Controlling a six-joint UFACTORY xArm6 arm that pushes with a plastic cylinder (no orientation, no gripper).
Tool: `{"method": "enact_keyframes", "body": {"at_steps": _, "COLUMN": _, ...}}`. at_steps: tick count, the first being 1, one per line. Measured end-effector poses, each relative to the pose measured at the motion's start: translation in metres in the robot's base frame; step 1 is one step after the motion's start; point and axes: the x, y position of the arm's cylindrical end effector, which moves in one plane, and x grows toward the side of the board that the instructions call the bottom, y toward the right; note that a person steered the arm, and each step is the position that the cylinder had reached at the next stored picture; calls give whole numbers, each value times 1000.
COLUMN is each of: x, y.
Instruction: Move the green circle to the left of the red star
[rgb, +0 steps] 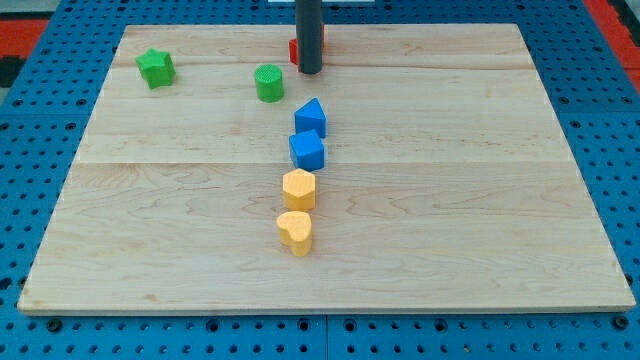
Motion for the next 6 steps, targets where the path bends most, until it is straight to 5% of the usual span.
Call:
{"method": "enact_keyframes", "body": {"at_steps": 2, "x": 37, "y": 3}}
{"method": "enact_keyframes", "body": {"at_steps": 6, "x": 47, "y": -132}}
